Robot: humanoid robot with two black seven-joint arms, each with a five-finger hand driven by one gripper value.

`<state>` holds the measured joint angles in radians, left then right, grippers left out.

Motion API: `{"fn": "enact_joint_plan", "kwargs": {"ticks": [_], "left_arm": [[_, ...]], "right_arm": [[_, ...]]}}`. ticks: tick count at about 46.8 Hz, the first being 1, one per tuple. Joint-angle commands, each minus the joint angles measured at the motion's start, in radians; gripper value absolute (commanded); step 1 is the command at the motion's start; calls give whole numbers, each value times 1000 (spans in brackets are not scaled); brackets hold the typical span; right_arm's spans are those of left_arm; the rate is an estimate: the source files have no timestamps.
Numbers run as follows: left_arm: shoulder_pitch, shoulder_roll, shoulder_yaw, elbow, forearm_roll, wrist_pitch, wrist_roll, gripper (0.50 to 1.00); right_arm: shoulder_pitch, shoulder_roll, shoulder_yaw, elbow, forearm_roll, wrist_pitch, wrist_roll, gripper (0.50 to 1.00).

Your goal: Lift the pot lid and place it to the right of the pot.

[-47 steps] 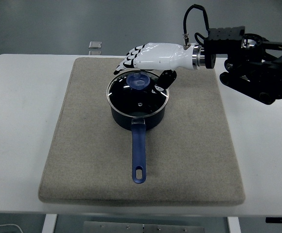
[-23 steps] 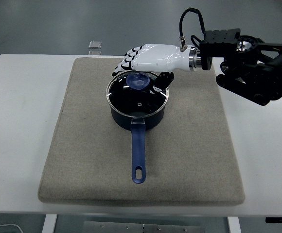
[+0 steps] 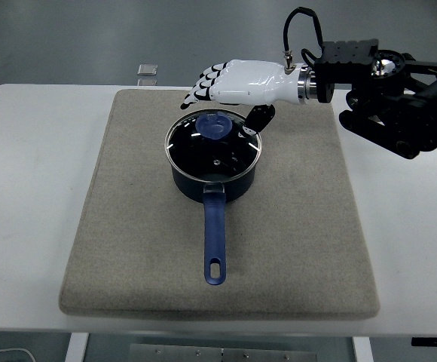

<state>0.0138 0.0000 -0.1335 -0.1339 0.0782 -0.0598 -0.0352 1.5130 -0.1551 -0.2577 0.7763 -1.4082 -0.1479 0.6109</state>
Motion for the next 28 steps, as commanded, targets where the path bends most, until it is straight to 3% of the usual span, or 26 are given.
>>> {"fn": "enact_joint_plan", "kwargs": {"ticks": [1,28], "left_arm": [[0,0,0,0,0,0,0,1000],[0,0,0,-1,0,0,0,1000]], "right_arm": [[0,0,2,4,0,-2,0,924],[-22,23,-38,5,0,-16,0,913]]}}
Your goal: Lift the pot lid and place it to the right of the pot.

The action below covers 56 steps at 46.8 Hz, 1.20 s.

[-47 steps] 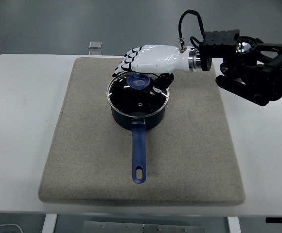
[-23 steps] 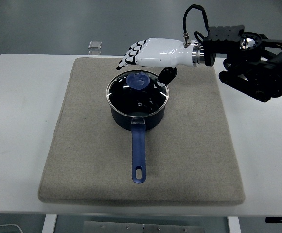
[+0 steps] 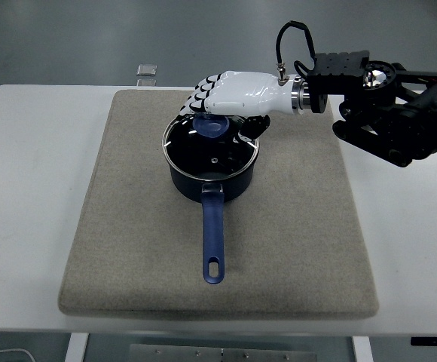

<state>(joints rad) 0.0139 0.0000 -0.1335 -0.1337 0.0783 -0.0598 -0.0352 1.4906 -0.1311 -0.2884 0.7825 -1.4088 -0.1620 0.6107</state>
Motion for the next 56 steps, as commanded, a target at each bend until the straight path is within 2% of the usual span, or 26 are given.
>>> {"fn": "enact_joint_plan", "kwargs": {"ticks": [1,16,18,24,28,32,56], "left_arm": [[0,0,0,0,0,0,0,1000],[0,0,0,-1,0,0,0,1000],[0,0,0,0,0,0,0,1000],[0,0,0,0,0,0,0,1000],[0,0,0,-1,0,0,0,1000],[0,0,0,0,0,0,0,1000],[0,0,0,0,0,0,0,1000]], "right_arm": [[0,-1,-8,-2,1,-4,0,913],[0,-1,-31,0,1,-7,0,905],[0,-1,-31,0,1,-7,0,862],[2,-1,-31,0,1,-5,0,685],[5,1,-31,1,1,-5,0,607],[7,7,-32,1,-1,-4,0,507],[31,25,-100,1,1,6,0,500]]}}
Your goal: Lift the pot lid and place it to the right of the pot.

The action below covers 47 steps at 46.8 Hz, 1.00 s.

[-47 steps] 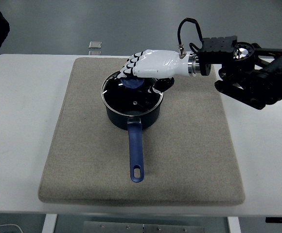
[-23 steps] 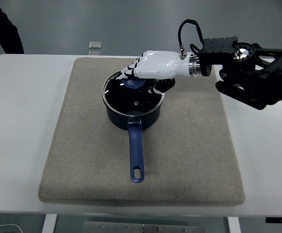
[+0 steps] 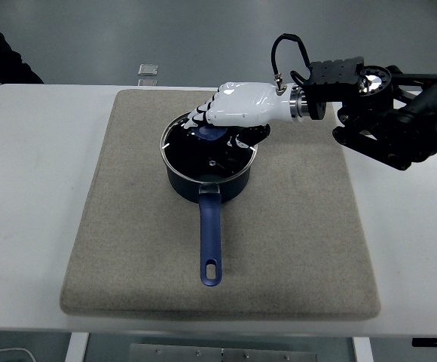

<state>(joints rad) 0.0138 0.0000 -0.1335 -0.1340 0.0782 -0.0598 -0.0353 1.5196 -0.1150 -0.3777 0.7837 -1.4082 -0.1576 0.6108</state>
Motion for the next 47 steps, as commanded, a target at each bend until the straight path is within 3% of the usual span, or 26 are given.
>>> {"fn": "enact_joint_plan", "kwargs": {"ticks": [1,47], "left_arm": [[0,0,0,-1,0,0,0,1000],[0,0,0,1,0,0,0,1000]], "right_arm": [[4,12,-10,-1,0,1,0,500],[50,21,3,-15,17,56,0,500]]}}
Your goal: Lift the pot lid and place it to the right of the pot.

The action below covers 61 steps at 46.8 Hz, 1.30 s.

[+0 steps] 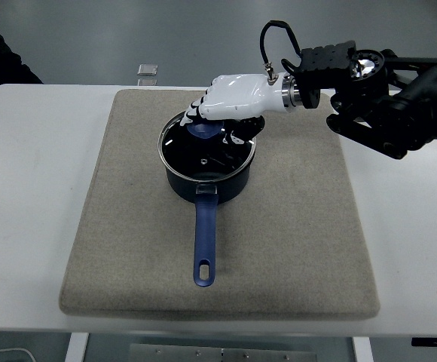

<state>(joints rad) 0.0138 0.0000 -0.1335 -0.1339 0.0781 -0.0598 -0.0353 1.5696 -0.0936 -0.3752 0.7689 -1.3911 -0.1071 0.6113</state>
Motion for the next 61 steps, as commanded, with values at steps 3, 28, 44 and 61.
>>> {"fn": "enact_joint_plan", "kwargs": {"ticks": [3,28,44,61], "left_arm": [[0,0,0,0,0,0,0,1000],[0,0,0,0,0,0,0,1000],[0,0,0,0,0,0,0,1000],[0,0,0,0,0,0,0,1000]], "right_arm": [[0,0,1,0,1,6,0,500],[23,-5,5,-28,32,23,0,500],[21,-3,7,-100,33,23,0,500],[18,-3,7,-160,35,27,0,500]]}}
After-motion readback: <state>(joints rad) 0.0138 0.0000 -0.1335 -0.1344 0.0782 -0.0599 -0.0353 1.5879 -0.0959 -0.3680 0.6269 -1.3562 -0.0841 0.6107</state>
